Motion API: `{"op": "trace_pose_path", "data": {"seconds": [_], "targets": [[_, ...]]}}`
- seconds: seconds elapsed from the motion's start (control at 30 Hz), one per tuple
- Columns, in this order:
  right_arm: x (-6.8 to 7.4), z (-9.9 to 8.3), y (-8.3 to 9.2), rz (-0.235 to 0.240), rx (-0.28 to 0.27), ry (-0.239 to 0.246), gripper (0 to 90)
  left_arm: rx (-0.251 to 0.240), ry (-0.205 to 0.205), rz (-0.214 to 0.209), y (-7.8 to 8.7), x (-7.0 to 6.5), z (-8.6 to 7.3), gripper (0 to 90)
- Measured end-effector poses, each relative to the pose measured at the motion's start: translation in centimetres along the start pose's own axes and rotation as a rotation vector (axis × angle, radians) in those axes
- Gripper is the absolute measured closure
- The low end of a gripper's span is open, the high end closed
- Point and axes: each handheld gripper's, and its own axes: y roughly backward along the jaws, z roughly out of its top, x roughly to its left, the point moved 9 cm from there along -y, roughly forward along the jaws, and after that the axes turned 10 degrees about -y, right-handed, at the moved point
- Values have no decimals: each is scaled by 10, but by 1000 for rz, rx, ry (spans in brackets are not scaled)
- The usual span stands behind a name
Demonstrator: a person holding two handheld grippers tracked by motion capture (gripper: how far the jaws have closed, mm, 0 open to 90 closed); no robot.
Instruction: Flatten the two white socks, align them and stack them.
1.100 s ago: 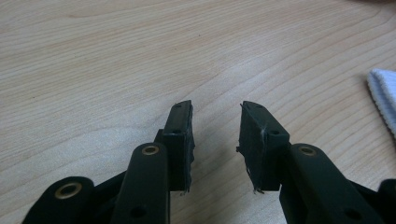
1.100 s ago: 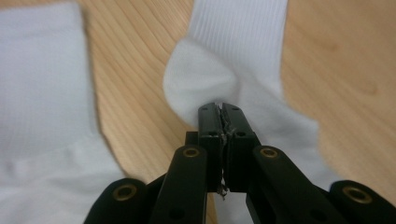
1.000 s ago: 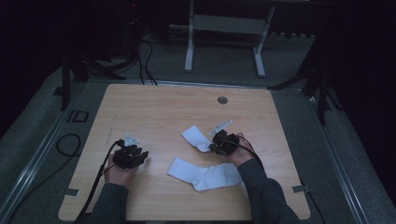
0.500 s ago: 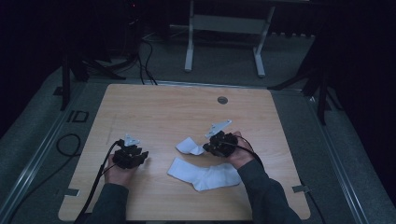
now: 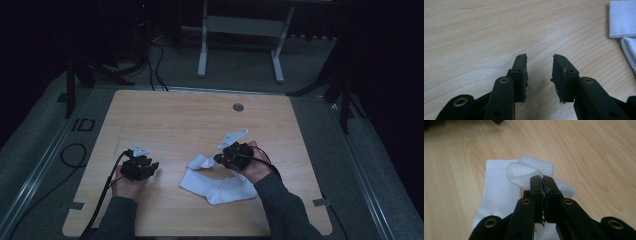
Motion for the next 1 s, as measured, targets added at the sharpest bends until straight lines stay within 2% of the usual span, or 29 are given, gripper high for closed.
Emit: {"op": "trace_pose_path", "data": {"seconds": [0.23,0.53,0.73,0.9,1.0], "targets": [[6,3,6,13,-14,8,874,0,0,1,0,0,0,647],[16,8,15,40,-35,44,874,2,-1,1,0,0,0,647],[23,-10,9,67,24,58,872,-2,-1,3,0,0,0,647],[30,-35,-5,90,95,63,872,-2,1,3,0,0,0,647],[29,-50,-11,93,132,56,870,0,3,3,-1,0,0,647]]}}
